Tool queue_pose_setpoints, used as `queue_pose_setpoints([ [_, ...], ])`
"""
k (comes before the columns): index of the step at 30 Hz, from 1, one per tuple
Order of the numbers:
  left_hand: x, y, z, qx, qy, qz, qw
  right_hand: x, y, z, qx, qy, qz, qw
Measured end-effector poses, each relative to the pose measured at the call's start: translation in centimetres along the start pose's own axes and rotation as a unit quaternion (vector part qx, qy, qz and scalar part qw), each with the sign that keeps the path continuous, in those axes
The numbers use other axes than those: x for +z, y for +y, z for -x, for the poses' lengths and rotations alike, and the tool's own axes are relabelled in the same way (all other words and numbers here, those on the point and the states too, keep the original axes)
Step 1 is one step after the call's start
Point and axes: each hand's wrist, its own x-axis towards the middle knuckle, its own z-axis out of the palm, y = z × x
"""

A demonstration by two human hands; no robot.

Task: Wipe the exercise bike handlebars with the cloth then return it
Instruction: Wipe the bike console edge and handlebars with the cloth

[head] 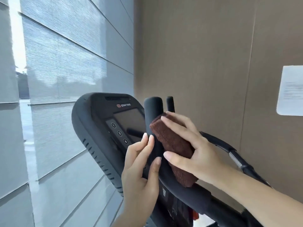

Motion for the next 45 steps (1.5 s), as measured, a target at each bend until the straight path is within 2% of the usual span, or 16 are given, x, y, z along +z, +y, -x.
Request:
queue_pose_setpoints([
  [5, -0.1, 0.1, 0.2, -0.009, -0.009, 0.016, 1.0, 1.2, -0.7, 0.4, 0.024, 0.037, 0.015, 0.999],
  [9, -0.1, 0.1, 0.3, -0.011, -0.014, 0.027, 0.999, 1.0, -0.4, 0.0, 0.03, 0.016, -0.008, 0.999],
  [19, 0.4, 0.0, 0.6, -0.035, 0.01, 0.031, 0.999, -0.3, 2.0, -0.4, -0.038, -0.006, -0.02, 0.999],
  [21, 0.6, 0.4, 0.5, -0.031, 0.024, 0.018, 0.999, -1.4, 2.9, -1.5, -0.029, 0.021, -0.065, 0.997],
  [24, 1.1, 0.8, 0.4, -0.028, 0.056, -0.004, 0.998, -1.9, 4.0, -4.4, 0.001, 0.085, -0.19, 0.978],
  [30, 2.1, 1.9, 0.6, -0.079, 0.105, 0.009, 0.991, 1.1, 4.6, -4.8, 0.006, 0.047, -0.328, 0.943],
  [36, 2.3, 2.5, 0.9, -0.103, 0.113, -0.027, 0.988, 1.4, 6.4, 0.3, 0.032, -0.035, -0.4, 0.915],
  [41, 1.8, 2.8, 0.6, -0.114, 0.093, -0.057, 0.987, -0.2, 7.6, 1.5, 0.035, -0.119, -0.39, 0.912],
  [43, 1.6, 2.9, 0.6, -0.118, 0.087, -0.064, 0.987, -0.6, 7.7, 1.2, 0.024, -0.106, -0.381, 0.918],
  [45, 1.5, 2.8, 0.6, -0.125, 0.086, -0.068, 0.986, -0.4, 7.5, -0.6, 0.005, -0.027, -0.389, 0.921],
])
